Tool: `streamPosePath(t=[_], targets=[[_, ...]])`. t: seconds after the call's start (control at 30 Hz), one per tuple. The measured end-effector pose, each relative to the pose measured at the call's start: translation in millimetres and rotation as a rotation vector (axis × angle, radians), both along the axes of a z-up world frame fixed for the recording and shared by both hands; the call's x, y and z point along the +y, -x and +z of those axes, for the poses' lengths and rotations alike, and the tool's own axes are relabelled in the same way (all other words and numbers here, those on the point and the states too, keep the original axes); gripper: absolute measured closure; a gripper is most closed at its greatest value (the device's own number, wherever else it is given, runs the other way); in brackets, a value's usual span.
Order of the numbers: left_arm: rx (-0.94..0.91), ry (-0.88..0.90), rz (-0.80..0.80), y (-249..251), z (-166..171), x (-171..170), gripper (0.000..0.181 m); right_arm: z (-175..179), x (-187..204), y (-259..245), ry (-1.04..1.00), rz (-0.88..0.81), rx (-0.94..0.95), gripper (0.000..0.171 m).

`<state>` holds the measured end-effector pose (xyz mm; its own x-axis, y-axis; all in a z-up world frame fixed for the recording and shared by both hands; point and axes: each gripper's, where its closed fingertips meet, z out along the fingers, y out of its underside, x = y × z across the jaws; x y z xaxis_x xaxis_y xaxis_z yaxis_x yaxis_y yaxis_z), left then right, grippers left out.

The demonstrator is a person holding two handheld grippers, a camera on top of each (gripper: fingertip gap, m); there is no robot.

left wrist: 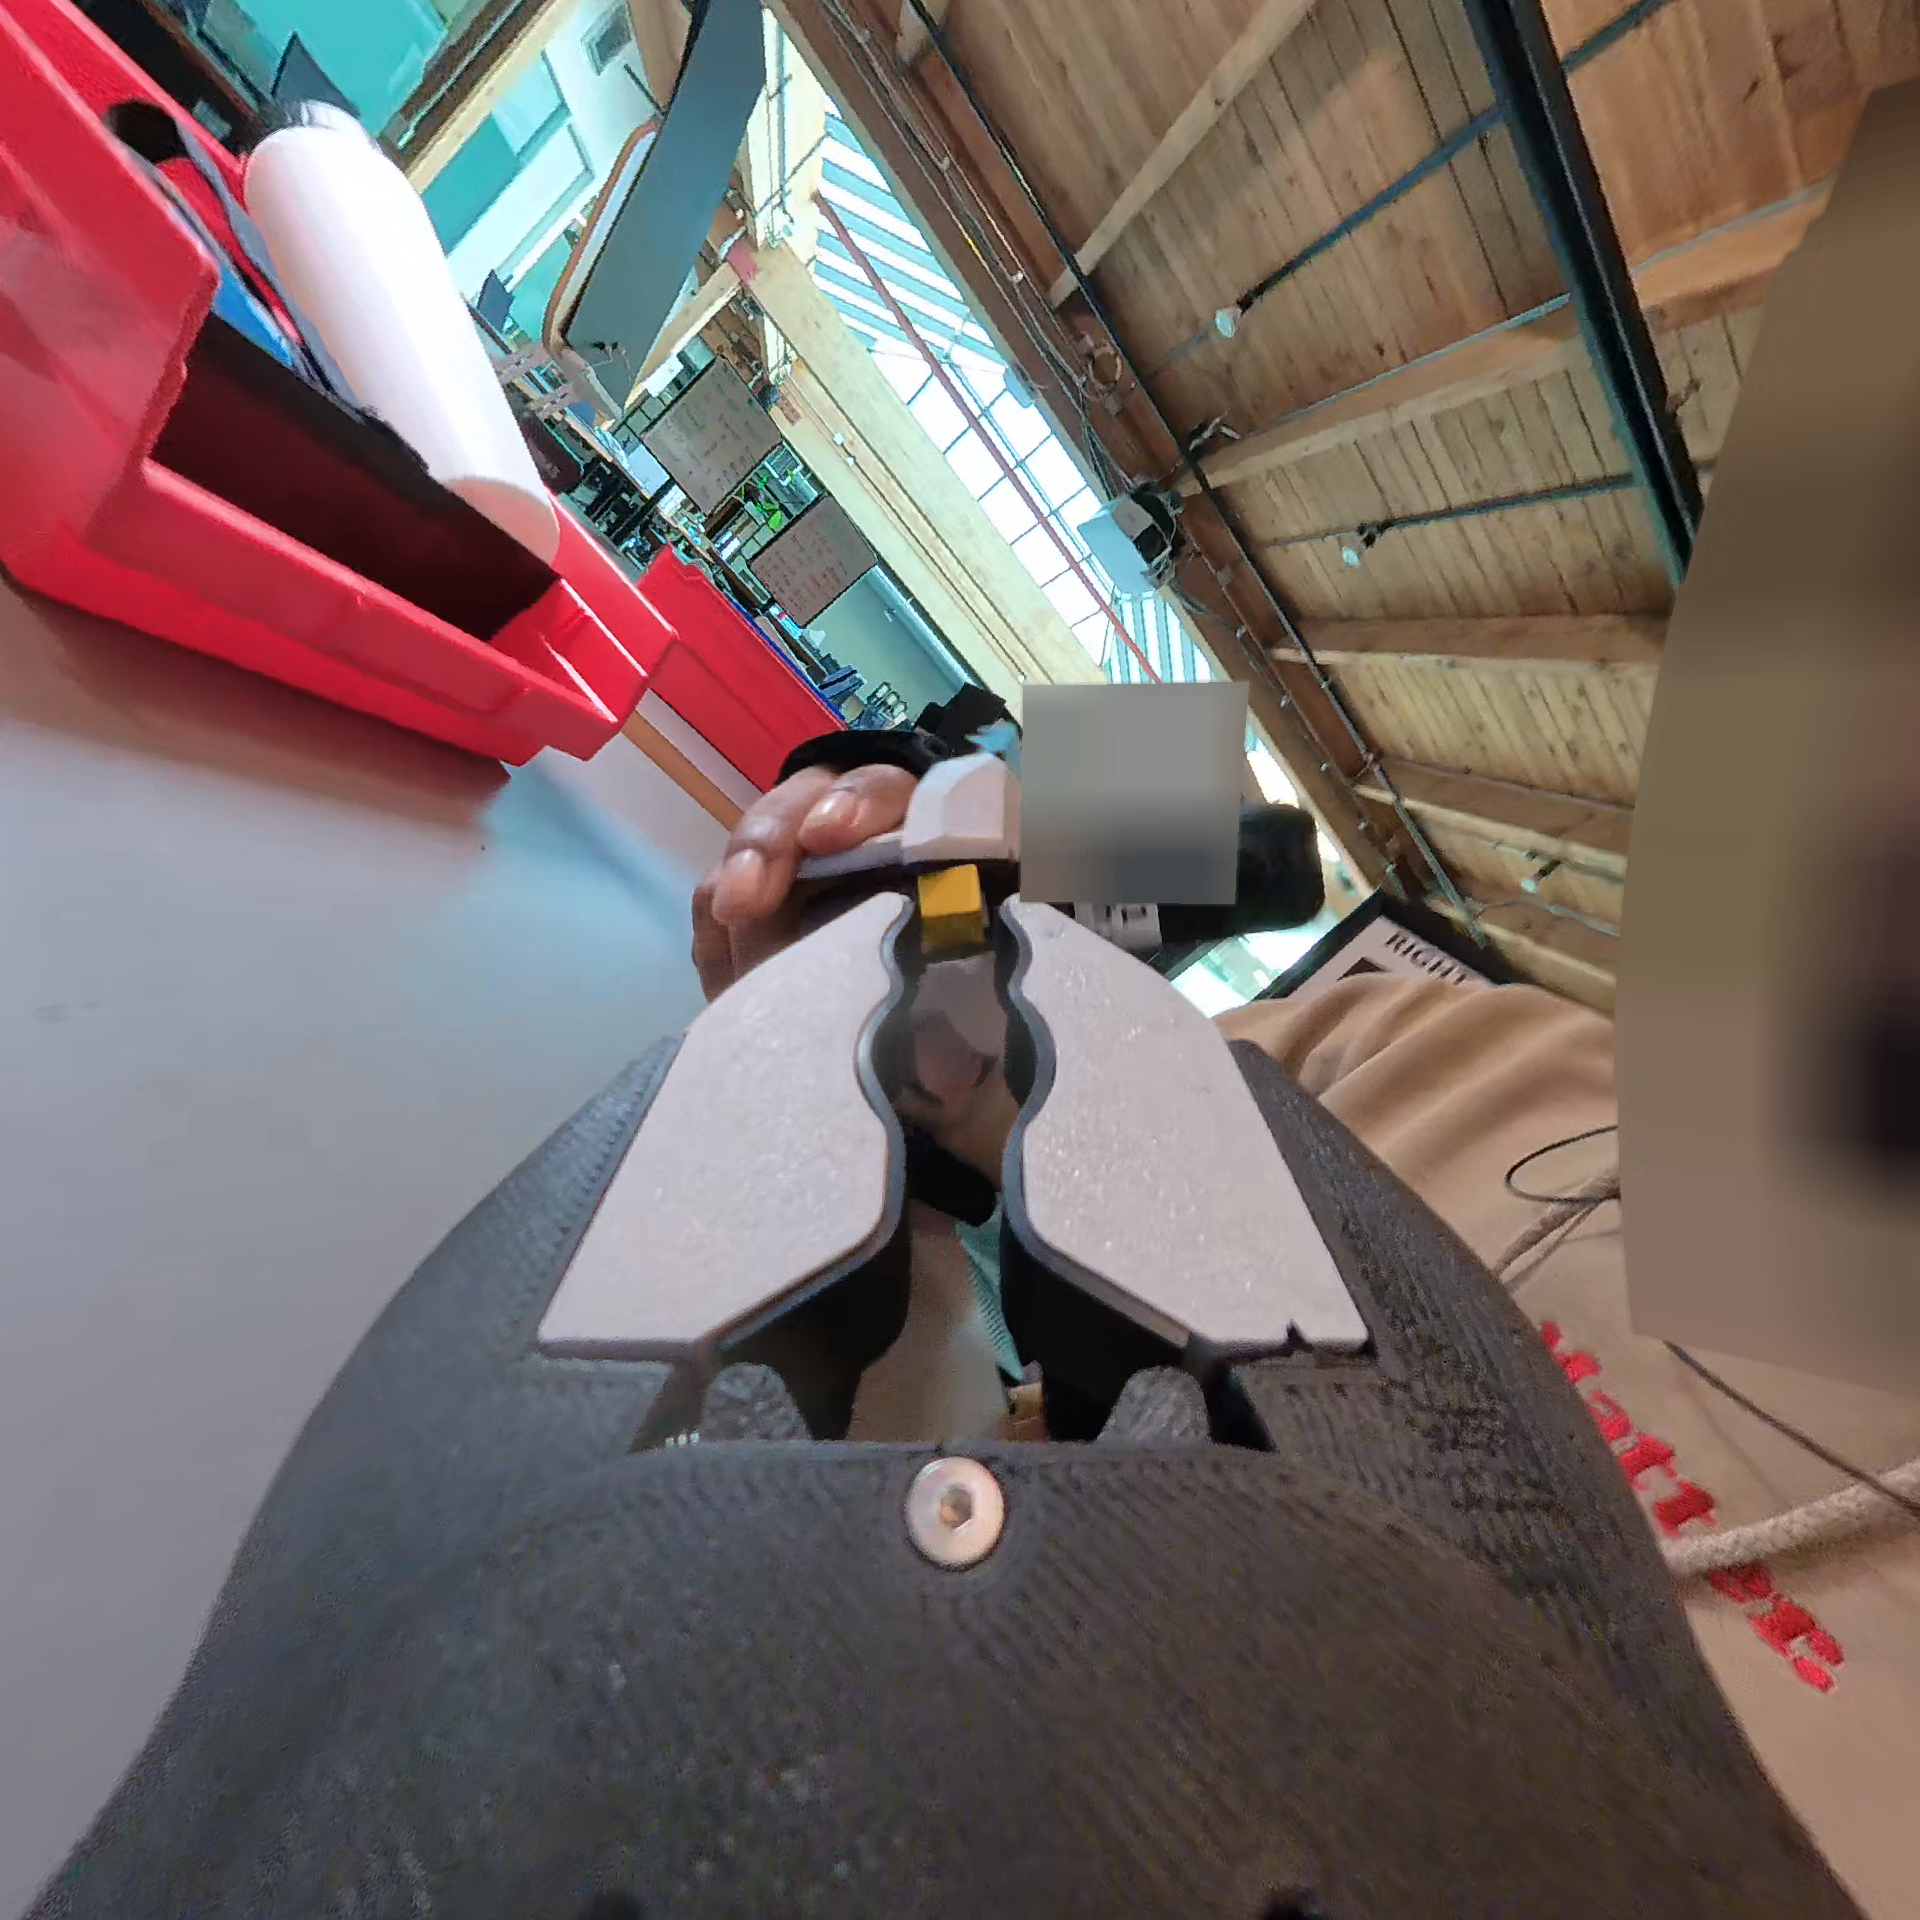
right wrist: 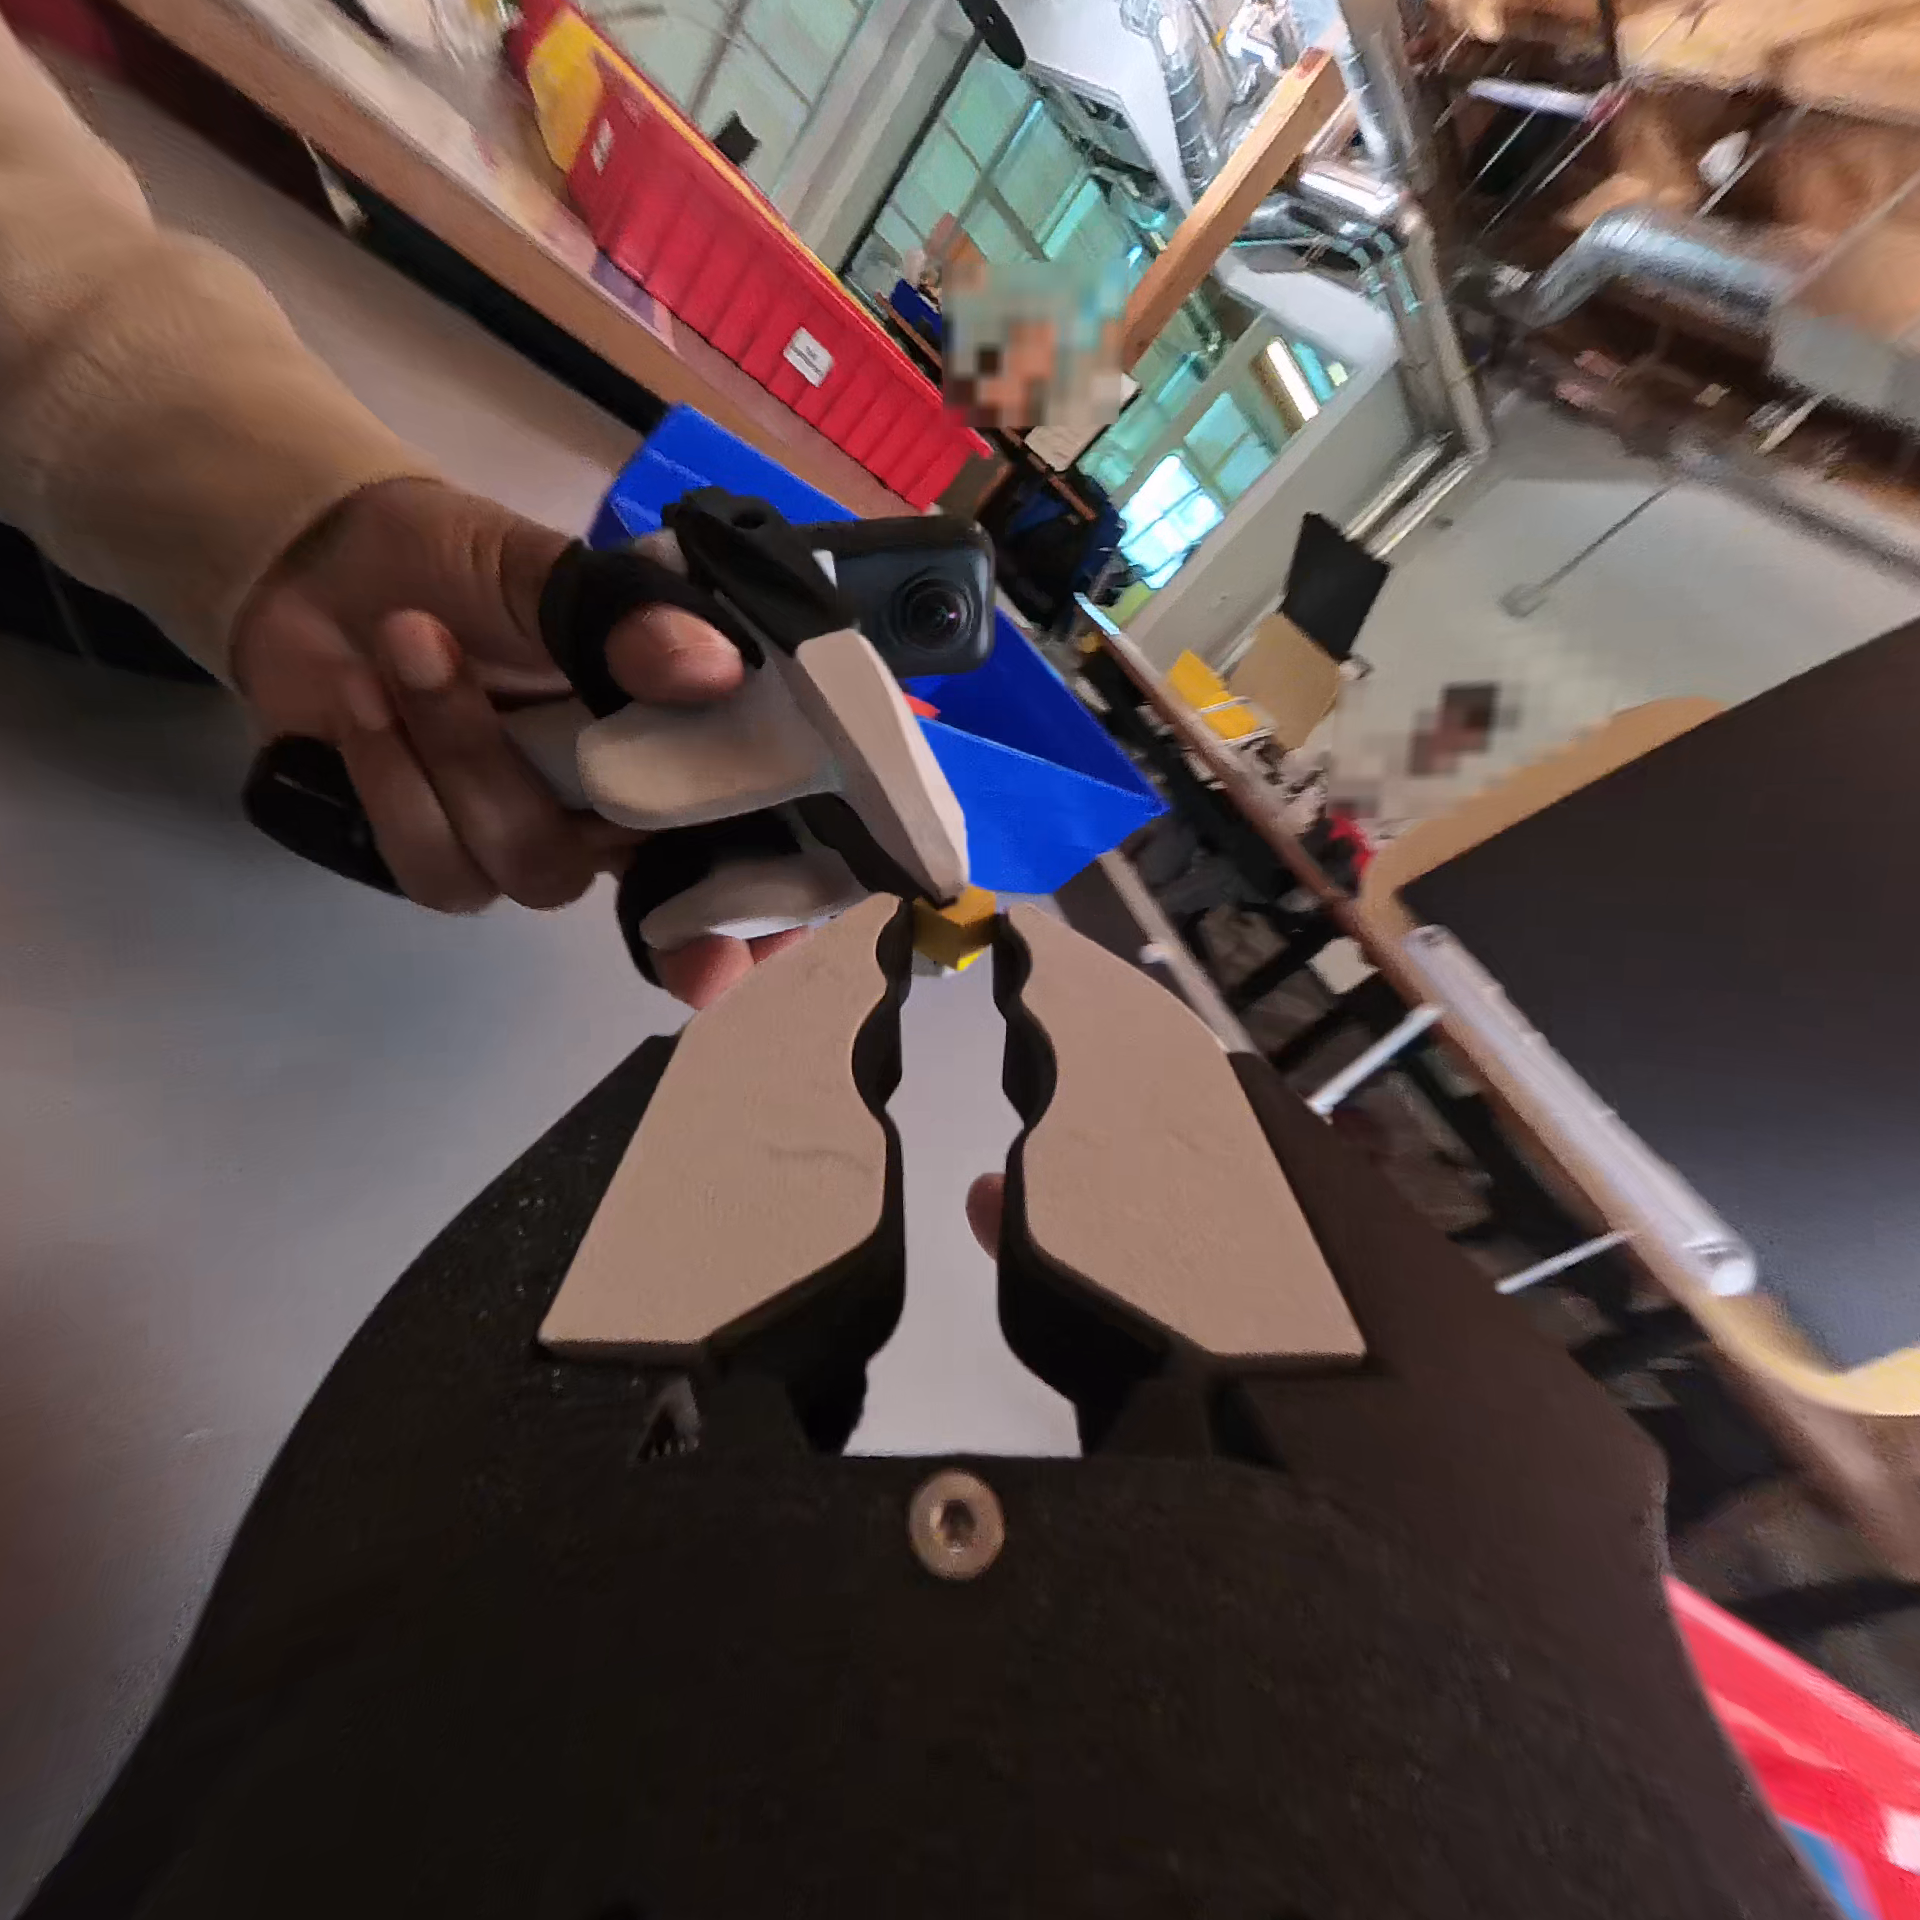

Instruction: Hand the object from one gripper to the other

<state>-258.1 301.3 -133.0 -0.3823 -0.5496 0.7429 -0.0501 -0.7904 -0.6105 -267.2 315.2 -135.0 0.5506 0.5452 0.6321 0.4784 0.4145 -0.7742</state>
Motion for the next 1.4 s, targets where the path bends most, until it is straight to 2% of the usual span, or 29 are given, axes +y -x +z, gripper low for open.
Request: streamPosePath(t=[0.1,0.27,0.37,0.5,0.57,0.67,0.73,0.83,0.87,0.93,1.03,1.1,1.23,1.3,1.4], targets=[[0.008,-0.206,0.014,4,2,-2,0.158,-3,-2,-3,0.315,0.145,0.187,0.157],[0.109,-0.758,0.055,6,-16,-16,0.150,-2,-23,2,0.972,0.511,0.569,0.157],[0.092,-0.948,0.080,5,-20,-27,0.150,-6,-38,9,1.244,0.658,0.638,0.157],[0.071,-1.106,0.079,5,-22,-40,0.157,-15,-54,19,1.432,0.749,0.637,0.157],[0.072,-1.170,0.115,5,-20,-38,0.167,-14,-53,19,1.497,0.771,0.690,0.158],[0.124,-1.272,0.219,3,-21,-27,0.170,-13,-41,15,1.532,0.747,0.796,0.158],[0.174,-1.278,0.269,2,-21,-16,0.170,-14,-28,10,1.477,0.683,0.845,0.156],[0.232,-1.135,0.278,4,-22,-1,0.170,-16,-4,-7,1.232,0.494,0.797,0.150],[0.256,-1.058,0.243,4,-25,1,0.170,-16,2,-13,1.119,0.426,0.736,0.148],[0.280,-0.790,0.102,3,-32,-4,0.170,-12,3,-18,0.854,0.345,0.572,0.145],[0.223,-0.386,-0.029,4,-26,-6,0.170,-23,-14,-7,0.518,0.300,0.194,0.142],[0.201,-0.237,-0.072,4,-24,-4,0.170,-33,-17,0,0.344,0.236,0.014,0.141],[0.169,-0.090,-0.121,2,-22,-9,0.171,-29,-12,7,0.155,0.131,-0.065,0.144],[0.170,-0.064,-0.135,0,-23,-12,0.171,-24,-10,6,0.091,0.097,-0.069,0.151],[0.148,-0.011,-0.144,-1,-21,-12,0.171,-19,-10,5,0.059,0.083,-0.082,0.155]])
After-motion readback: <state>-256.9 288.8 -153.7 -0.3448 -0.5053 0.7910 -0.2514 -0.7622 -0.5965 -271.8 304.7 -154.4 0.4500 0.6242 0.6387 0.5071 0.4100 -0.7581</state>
